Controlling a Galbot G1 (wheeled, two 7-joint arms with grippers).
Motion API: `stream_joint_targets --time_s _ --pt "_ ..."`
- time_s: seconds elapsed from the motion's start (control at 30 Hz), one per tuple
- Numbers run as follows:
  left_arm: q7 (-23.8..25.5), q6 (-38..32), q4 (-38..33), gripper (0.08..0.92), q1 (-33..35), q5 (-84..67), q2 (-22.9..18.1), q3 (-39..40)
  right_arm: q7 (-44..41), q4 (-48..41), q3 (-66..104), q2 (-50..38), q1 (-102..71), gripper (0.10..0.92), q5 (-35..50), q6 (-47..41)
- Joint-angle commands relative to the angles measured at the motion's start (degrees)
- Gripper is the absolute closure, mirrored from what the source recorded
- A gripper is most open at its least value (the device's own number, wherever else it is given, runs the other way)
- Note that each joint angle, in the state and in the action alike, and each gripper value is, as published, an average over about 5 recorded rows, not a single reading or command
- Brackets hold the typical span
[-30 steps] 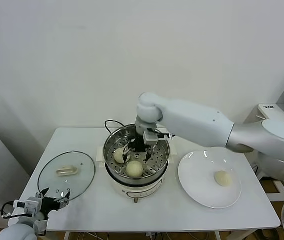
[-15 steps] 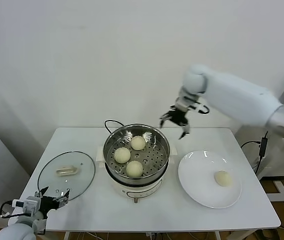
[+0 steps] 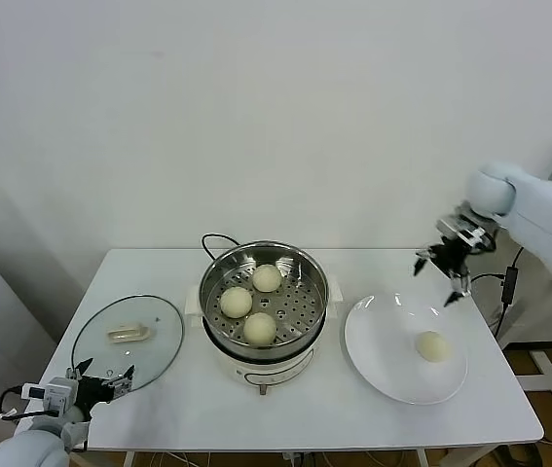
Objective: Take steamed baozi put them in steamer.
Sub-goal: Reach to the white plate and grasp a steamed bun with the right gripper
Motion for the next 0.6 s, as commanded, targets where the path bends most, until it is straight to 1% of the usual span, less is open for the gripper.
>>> stream_joint_targets --time_s 0.03,0.27,0.6 --pt "0.0 0.1 0.1 0.177 0.0 0.1 0.0 0.0 3.2 -2.9 9.0 -3.9 -14.3 0.203 -3.3 -2.0" --pt "0.0 0.1 0.3 0.177 0.1 0.0 0.1 -0.1 5.2 -4.6 12.5 -1.1 -18.6 0.203 -5.2 -2.1" --pt "-0.2 0.0 0.2 0.177 0.2 0.1 0.0 -0.2 6.4 -7.0 17.8 1.6 -23.5 0.203 -10.1 -2.2"
